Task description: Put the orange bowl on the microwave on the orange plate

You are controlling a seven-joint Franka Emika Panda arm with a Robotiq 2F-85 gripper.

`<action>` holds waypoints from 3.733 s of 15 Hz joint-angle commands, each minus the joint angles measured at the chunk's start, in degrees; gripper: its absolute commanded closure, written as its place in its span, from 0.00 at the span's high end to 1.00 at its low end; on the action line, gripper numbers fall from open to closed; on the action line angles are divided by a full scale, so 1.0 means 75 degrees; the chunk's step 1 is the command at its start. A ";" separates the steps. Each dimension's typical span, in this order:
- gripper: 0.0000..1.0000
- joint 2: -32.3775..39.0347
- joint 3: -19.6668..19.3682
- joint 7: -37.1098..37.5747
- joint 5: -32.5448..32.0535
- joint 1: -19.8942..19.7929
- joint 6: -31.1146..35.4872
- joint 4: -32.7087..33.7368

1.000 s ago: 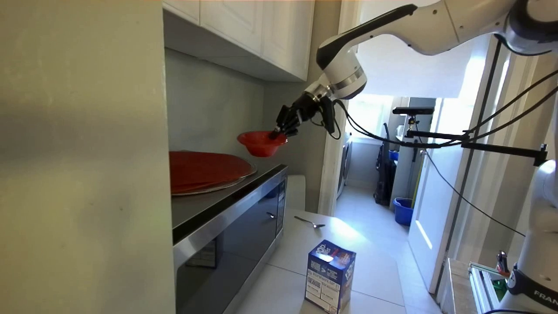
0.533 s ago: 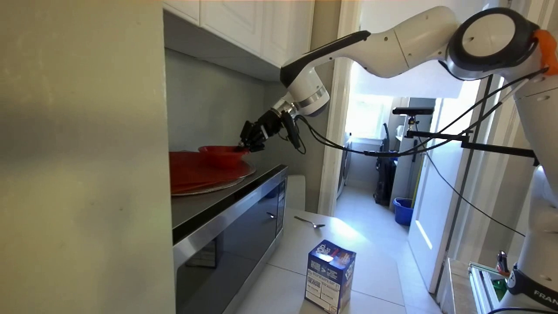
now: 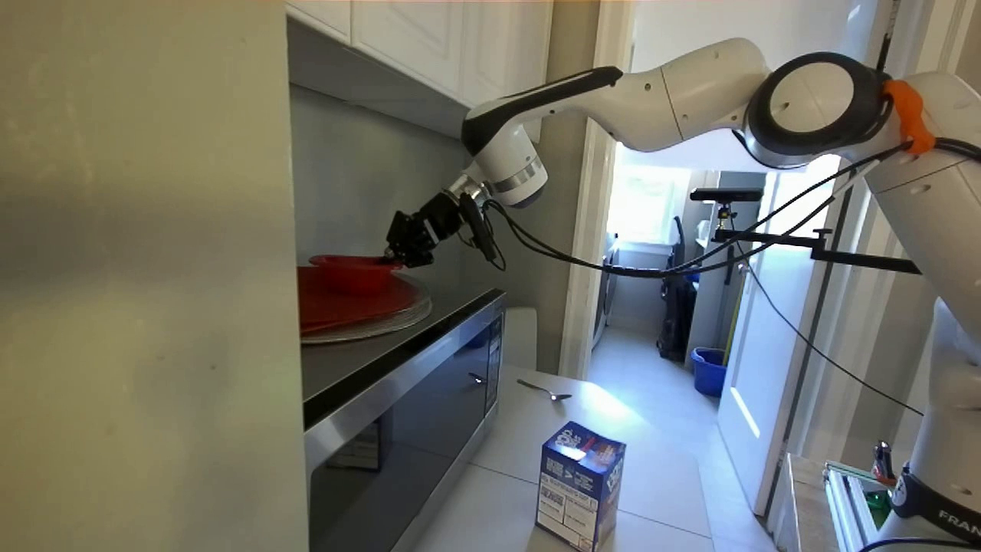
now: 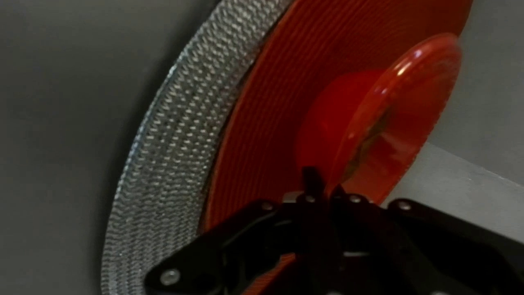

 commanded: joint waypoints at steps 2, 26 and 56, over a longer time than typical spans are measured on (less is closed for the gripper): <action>0.01 0.0455 0.0145 0.0520 -0.0640 0.0086 0.0021 0.0617; 1.00 -0.2726 0.0447 0.0555 -0.2279 0.0502 0.3193 -0.3951; 1.00 -0.8229 0.1663 0.7151 -0.8589 0.0624 -0.0886 -0.6679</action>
